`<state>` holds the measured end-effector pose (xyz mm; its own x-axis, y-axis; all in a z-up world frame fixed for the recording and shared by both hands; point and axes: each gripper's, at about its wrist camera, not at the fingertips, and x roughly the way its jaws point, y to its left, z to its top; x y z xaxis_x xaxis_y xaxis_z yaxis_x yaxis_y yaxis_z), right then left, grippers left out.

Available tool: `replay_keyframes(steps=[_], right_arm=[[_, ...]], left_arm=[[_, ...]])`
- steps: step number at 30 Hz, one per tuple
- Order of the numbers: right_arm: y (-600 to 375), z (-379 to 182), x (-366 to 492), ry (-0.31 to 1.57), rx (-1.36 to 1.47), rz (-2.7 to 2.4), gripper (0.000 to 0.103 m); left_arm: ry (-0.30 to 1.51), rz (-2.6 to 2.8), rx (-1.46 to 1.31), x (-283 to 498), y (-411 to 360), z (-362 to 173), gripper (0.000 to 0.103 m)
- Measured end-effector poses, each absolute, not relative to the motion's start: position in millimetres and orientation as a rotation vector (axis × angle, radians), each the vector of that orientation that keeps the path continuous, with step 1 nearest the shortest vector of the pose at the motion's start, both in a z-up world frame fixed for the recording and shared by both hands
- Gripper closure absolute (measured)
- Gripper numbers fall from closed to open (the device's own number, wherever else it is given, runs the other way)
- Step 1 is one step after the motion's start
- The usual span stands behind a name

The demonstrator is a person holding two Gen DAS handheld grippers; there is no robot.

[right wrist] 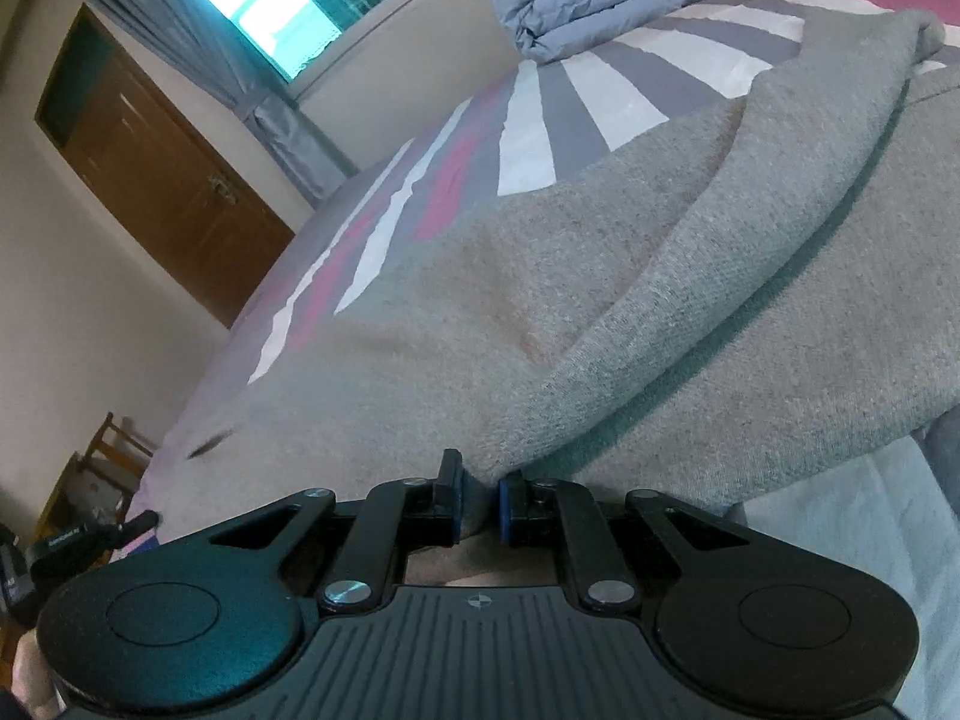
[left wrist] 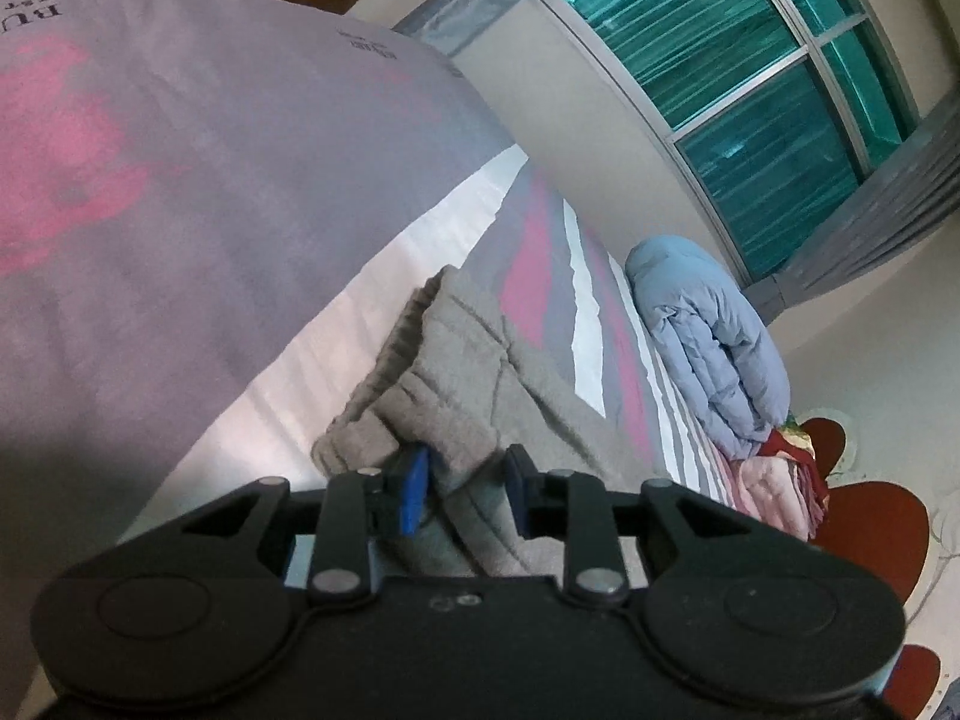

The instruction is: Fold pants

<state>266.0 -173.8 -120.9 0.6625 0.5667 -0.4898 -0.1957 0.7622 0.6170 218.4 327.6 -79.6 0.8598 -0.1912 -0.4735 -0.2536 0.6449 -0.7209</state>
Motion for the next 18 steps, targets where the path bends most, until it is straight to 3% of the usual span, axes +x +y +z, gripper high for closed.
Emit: replay_keyframes(steps=[3, 5, 7, 11, 13, 14, 17, 18], right_arm=[[-158, -109, 278, 0.735, 0.548, 0.453, 0.092], [-154, -106, 282, 0.739, 0.546, 0.451, 0.092], [-154, -105, 283, 0.741, 0.552, 0.451, 0.092], [-153, -104, 283, 0.74, 0.55, 0.45, 0.092], [-154, -104, 284, 0.743, 0.555, 0.45, 0.092], [-154, -104, 284, 0.744, 0.552, 0.452, 0.092], [-153, -103, 287, 0.746, 0.543, 0.457, 0.092], [-154, -104, 288, 0.747, 0.543, 0.458, 0.092]], left_arm=[[0.611, 0.067, -0.893, 227, 328, -78, 0.086], [0.616, 0.075, -0.899, 226, 328, -76, 0.079], [0.596, 0.063, -0.921, 221, 327, -77, 0.063], [0.553, 0.075, -0.949, 216, 319, -76, 0.051], [0.528, 0.077, -0.968, 210, 313, -76, 0.033], [0.514, 0.075, -0.977, 208, 310, -77, 0.03], [0.565, 0.109, -0.961, 211, 306, -84, 0.033], [0.576, 0.119, -0.971, 212, 308, -87, 0.047]])
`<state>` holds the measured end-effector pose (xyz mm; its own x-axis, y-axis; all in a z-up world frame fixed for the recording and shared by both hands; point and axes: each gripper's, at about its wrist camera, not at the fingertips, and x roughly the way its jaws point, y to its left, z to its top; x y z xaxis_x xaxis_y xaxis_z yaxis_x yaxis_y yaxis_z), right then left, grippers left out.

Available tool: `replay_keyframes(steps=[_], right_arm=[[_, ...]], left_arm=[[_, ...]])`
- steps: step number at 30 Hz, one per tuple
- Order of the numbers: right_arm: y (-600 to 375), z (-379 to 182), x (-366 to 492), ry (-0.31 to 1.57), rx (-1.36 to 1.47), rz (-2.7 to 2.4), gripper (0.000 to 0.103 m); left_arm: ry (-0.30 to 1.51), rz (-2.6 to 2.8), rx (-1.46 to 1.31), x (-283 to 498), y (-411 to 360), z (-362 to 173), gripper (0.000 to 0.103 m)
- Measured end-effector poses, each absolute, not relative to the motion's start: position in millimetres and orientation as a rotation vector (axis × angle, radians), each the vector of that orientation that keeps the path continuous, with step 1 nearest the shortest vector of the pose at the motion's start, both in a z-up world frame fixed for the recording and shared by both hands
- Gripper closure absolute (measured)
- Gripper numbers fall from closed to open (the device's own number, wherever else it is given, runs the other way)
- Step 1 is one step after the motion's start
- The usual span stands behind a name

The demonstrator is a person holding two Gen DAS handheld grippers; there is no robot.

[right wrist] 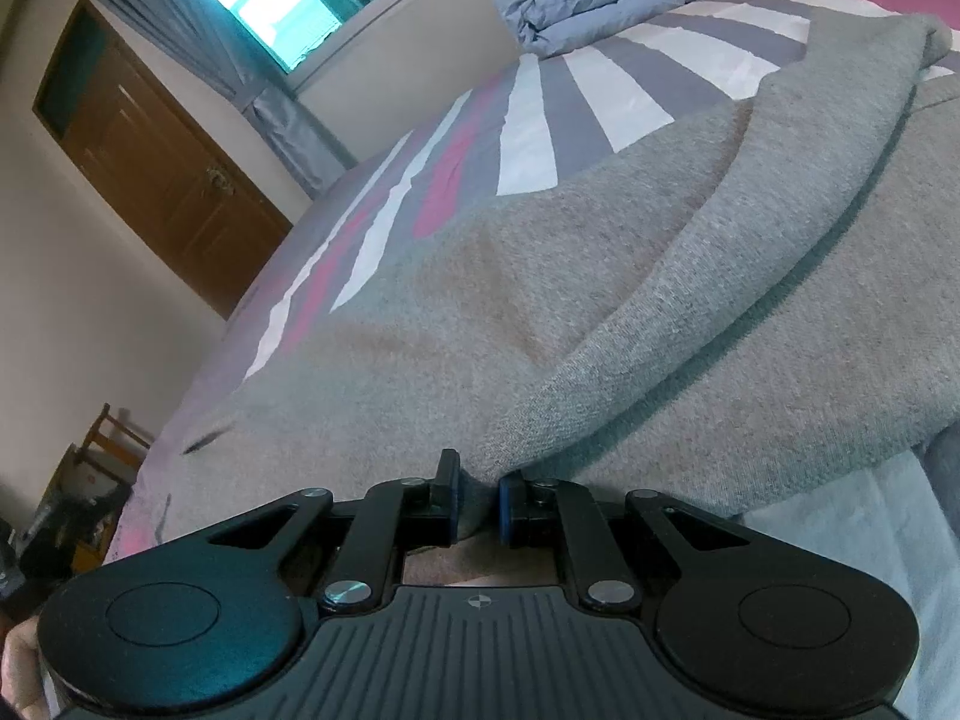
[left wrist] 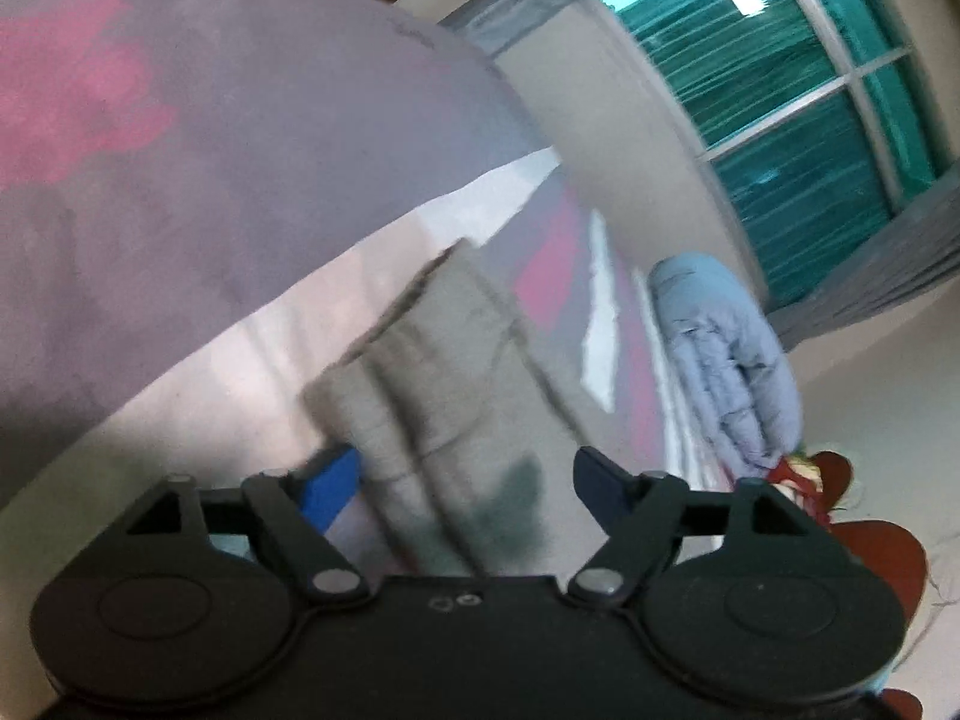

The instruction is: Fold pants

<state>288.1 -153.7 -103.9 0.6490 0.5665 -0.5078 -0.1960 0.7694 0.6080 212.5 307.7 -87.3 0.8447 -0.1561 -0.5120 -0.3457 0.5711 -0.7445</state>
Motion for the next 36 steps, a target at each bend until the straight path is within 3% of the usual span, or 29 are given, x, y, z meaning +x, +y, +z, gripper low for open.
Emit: replay_keyframes(steps=[1, 4, 11, 14, 27, 32, 35, 36], right_arm=[[-154, -104, 289, 0.747, 0.545, 0.458, 0.092], [-154, -106, 289, 0.745, 0.545, 0.459, 0.092], [-157, -108, 292, 0.744, 0.554, 0.467, 0.092], [-156, -110, 292, 0.743, 0.555, 0.459, 0.092], [-156, -111, 295, 0.742, 0.55, 0.458, 0.092], [-155, -111, 296, 0.747, 0.544, 0.459, 0.092], [-156, -110, 298, 0.754, 0.543, 0.462, 0.092], [-156, -110, 299, 0.757, 0.543, 0.462, 0.092]], left_arm=[[0.59, 0.13, -0.975, 215, 310, -90, 0.055], [0.585, 0.138, -0.988, 216, 313, -89, 0.055], [0.483, 0.15, -0.986, 196, 326, -78, 0.053], [0.483, 0.113, -1.056, 204, 335, -83, 0.044], [0.517, 0.023, -1.118, 221, 323, -96, 0.049], [0.401, -0.003, -1.253, 240, 339, -104, 0.049], [0.426, -0.015, -1.184, 235, 328, -92, 0.069], [0.443, -0.012, -1.161, 232, 325, -88, 0.085]])
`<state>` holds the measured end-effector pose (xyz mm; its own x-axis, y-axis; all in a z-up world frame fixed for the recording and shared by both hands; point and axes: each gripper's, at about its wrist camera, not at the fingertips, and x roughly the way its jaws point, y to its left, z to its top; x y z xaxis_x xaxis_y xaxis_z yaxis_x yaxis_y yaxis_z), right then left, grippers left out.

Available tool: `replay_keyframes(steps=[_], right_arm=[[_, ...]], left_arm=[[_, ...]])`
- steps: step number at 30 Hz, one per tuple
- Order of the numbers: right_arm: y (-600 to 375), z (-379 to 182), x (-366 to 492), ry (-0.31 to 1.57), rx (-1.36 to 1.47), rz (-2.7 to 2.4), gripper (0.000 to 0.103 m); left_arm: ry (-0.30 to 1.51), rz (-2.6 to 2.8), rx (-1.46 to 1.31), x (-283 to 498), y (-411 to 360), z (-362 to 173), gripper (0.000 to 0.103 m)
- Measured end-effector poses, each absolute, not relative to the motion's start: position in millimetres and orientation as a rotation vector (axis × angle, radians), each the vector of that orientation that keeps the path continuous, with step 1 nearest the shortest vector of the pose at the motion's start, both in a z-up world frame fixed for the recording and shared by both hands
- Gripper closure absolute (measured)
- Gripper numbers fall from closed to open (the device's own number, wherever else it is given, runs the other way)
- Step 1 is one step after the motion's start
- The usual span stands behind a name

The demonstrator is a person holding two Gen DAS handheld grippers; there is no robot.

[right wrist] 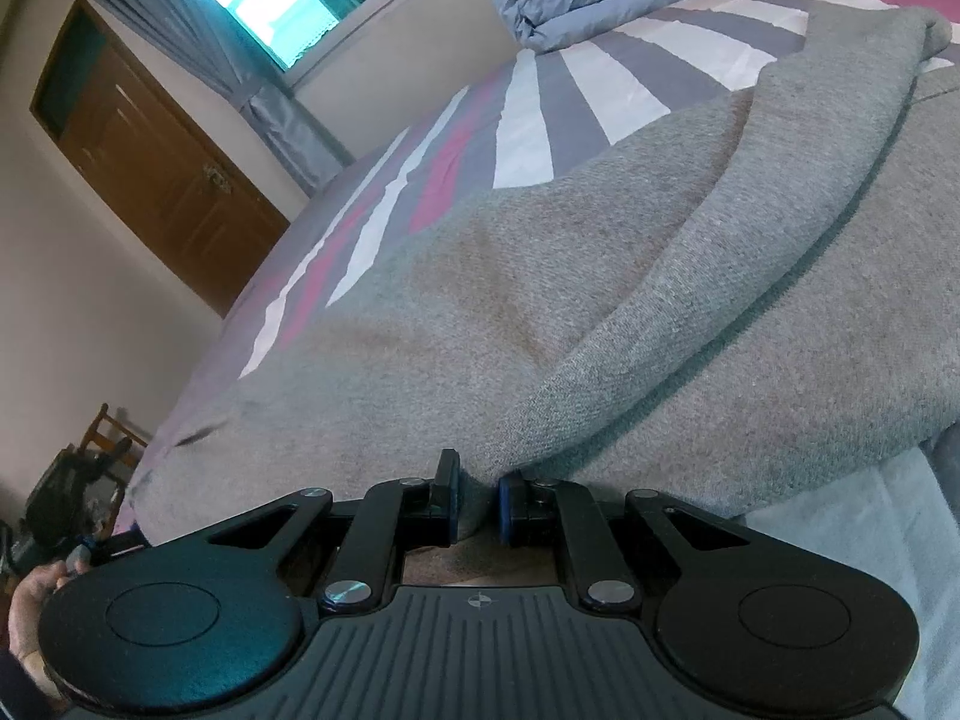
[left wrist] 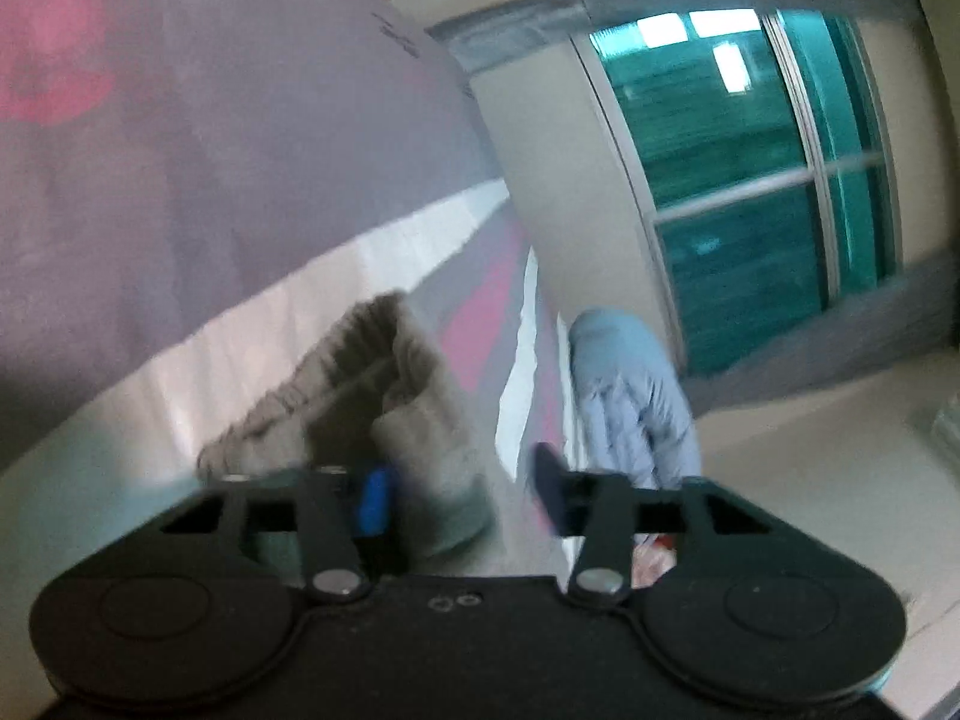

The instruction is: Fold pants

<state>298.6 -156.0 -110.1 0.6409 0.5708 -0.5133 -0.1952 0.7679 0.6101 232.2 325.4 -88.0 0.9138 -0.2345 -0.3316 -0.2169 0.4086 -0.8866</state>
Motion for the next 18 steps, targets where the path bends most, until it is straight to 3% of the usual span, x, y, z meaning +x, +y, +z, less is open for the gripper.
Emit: replay_keyframes(steps=[4, 9, 11, 14, 15, 18], right_arm=[[-151, -105, 302, 0.758, 0.516, 0.464, 0.092], [-150, -79, 291, 0.639, 0.535, 0.534, 0.093], [-150, -68, 281, 0.582, 0.522, 0.556, 0.093], [-142, -90, 288, 0.691, 0.464, 0.515, 0.093], [-138, -107, 296, 0.785, 0.454, 0.491, 0.093], [-150, -119, 300, 0.798, 0.58, 0.497, 0.093]], left_arm=[[0.506, 0.031, -1.076, 236, 329, -74, 0.095], [0.415, -0.026, -1.007, 228, 337, -43, 0.097], [0.477, 0.026, -0.963, 228, 338, -57, 0.097], [0.607, 0.083, -0.945, 234, 341, -95, 0.096], [0.584, 0.074, -0.971, 229, 342, -99, 0.096], [0.556, 0.078, -0.986, 220, 343, -98, 0.089]])
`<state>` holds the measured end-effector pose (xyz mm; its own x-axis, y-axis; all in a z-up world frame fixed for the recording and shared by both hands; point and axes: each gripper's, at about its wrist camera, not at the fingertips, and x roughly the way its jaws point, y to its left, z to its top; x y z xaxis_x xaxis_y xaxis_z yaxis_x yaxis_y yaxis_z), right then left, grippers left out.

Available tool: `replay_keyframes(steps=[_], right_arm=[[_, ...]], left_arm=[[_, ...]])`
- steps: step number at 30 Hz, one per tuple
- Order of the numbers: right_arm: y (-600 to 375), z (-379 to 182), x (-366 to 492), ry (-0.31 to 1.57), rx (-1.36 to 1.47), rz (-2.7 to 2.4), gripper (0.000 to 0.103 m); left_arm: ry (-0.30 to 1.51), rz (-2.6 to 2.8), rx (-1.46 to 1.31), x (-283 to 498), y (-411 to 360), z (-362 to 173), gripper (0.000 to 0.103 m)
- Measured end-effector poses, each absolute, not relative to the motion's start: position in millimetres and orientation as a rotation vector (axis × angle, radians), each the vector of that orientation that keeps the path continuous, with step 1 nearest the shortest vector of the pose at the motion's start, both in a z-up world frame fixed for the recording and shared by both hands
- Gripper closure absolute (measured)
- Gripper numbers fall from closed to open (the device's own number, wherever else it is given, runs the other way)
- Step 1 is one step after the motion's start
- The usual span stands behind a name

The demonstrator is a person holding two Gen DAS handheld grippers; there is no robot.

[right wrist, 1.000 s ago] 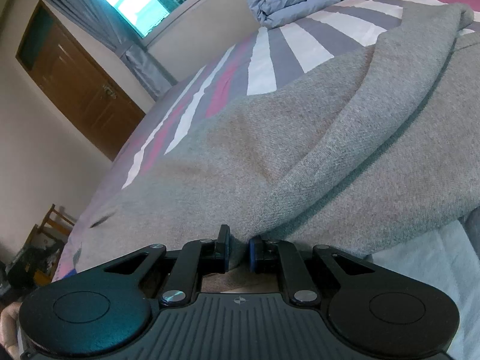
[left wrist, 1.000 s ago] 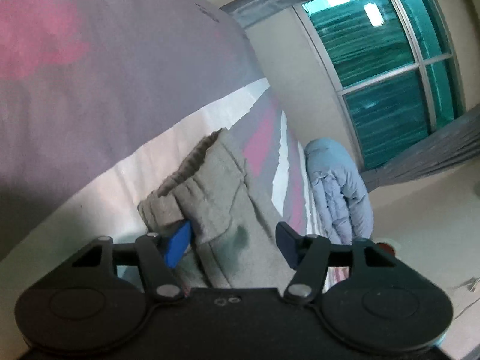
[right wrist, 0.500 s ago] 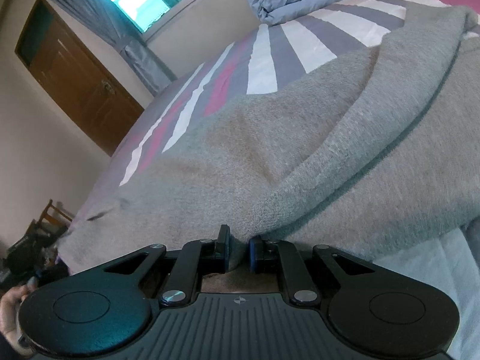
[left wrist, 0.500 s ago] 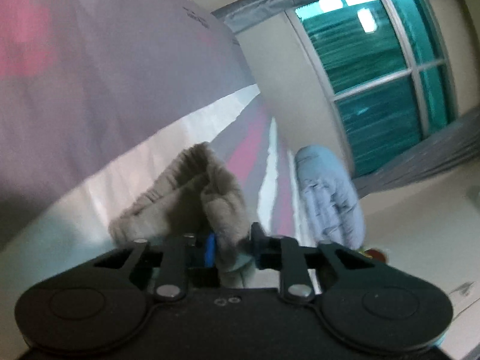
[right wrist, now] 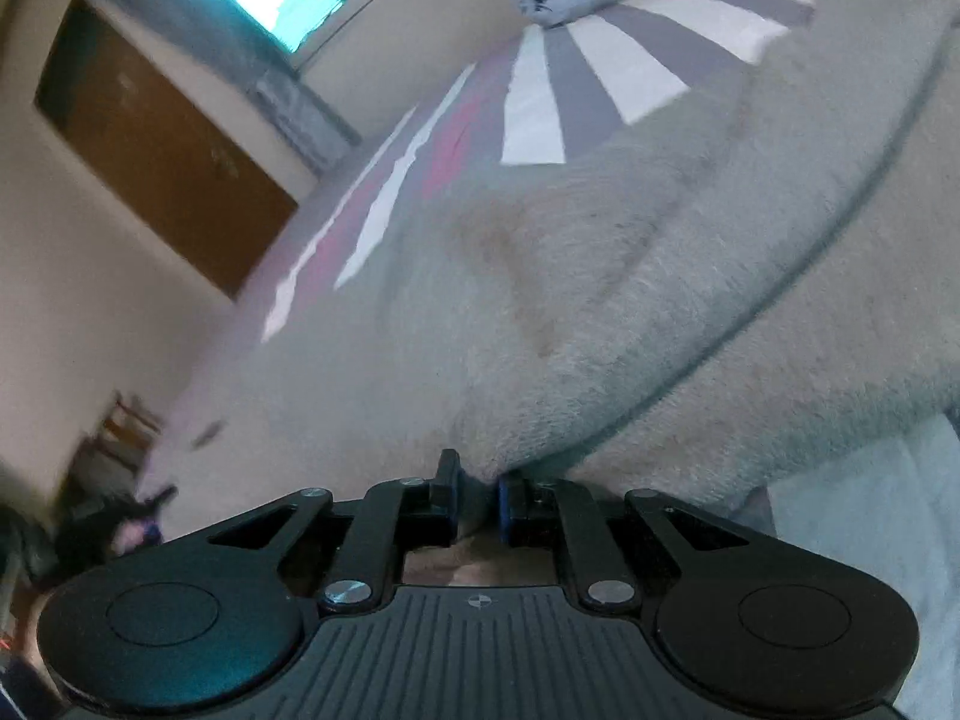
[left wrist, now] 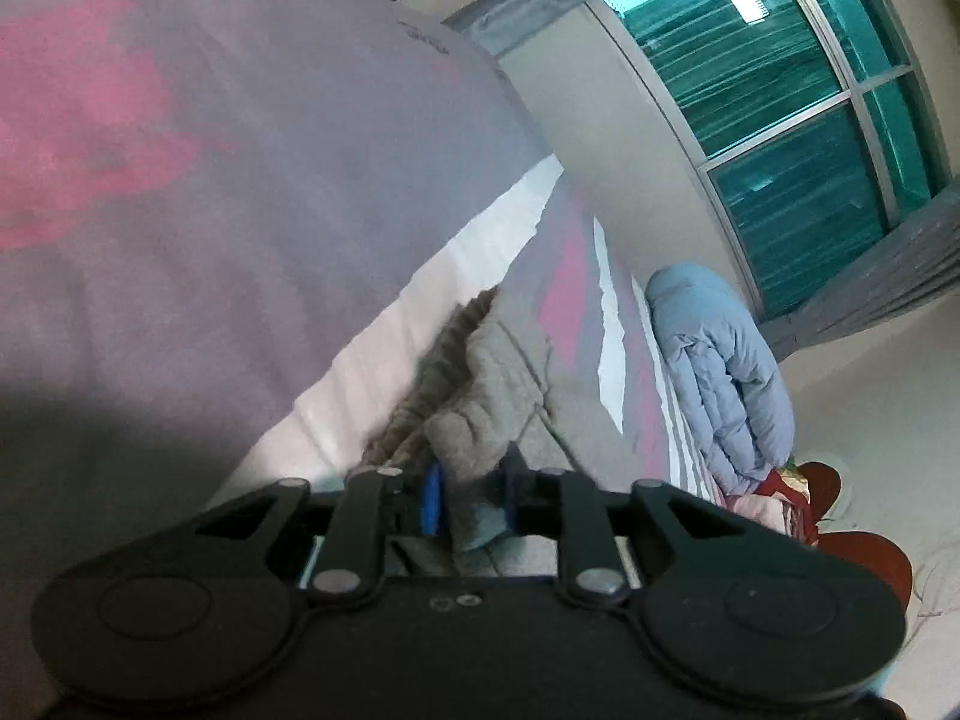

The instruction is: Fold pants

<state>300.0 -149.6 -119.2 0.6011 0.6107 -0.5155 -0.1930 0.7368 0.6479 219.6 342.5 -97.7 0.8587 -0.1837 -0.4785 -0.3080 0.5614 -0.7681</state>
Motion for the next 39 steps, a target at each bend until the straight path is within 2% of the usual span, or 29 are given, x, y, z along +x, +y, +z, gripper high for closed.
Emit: replay_keyframes(steps=[2, 3, 5, 6, 7, 9, 15, 18, 22, 23, 24, 25, 31, 33, 35, 37, 39], right_arm=[[-148, -117, 299, 0.798, 0.56, 0.502, 0.091], [-149, -114, 298, 0.798, 0.55, 0.505, 0.089], [-156, -107, 292, 0.77, 0.541, 0.498, 0.066], [-163, -100, 284, 0.733, 0.521, 0.474, 0.062], [-169, -94, 276, 0.703, 0.507, 0.448, 0.057], [-187, -85, 268, 0.654, 0.505, 0.402, 0.057], [-206, -62, 296, 0.65, 0.484, 0.259, 0.057], [-203, -57, 318, 0.694, 0.419, 0.187, 0.057], [-204, -75, 345, 0.809, 0.382, 0.126, 0.057], [-207, -80, 347, 0.824, 0.376, 0.124, 0.069], [-210, -81, 344, 0.821, 0.375, 0.121, 0.09], [-217, -83, 338, 0.819, 0.382, 0.132, 0.102], [-245, -99, 284, 0.826, 0.389, 0.156, 0.102], [-257, -100, 282, 0.822, 0.474, 0.173, 0.097], [-265, -87, 278, 0.757, 0.5, 0.15, 0.071], [-260, -69, 278, 0.682, 0.417, 0.129, 0.059], [-253, -60, 290, 0.664, 0.337, 0.12, 0.059]], left_arm=[[0.547, 0.1, -0.95, 211, 340, -89, 0.087], [0.543, 0.125, -0.927, 208, 338, -83, 0.082], [0.524, 0.185, -0.835, 193, 327, -65, 0.073], [0.515, 0.193, -0.792, 186, 318, -56, 0.065], [0.515, 0.204, -0.737, 184, 307, -47, 0.05], [0.518, 0.209, -0.642, 183, 283, -34, 0.033], [0.644, 0.322, -0.567, 203, 224, -50, 0.038], [0.692, 0.388, -0.551, 208, 205, -70, 0.031], [0.618, 0.414, -0.467, 200, 189, -85, 0.026], [0.612, 0.415, -0.462, 200, 189, -86, 0.026], [0.609, 0.413, -0.47, 199, 190, -86, 0.025], [0.608, 0.408, -0.48, 199, 190, -85, 0.025], [0.596, 0.388, -0.49, 196, 191, -88, 0.024], [0.589, 0.39, -0.499, 192, 192, -91, 0.024], [0.591, 0.397, -0.494, 192, 190, -90, 0.023], [0.595, 0.398, -0.484, 194, 189, -90, 0.019], [0.601, 0.399, -0.472, 196, 187, -90, 0.018]])
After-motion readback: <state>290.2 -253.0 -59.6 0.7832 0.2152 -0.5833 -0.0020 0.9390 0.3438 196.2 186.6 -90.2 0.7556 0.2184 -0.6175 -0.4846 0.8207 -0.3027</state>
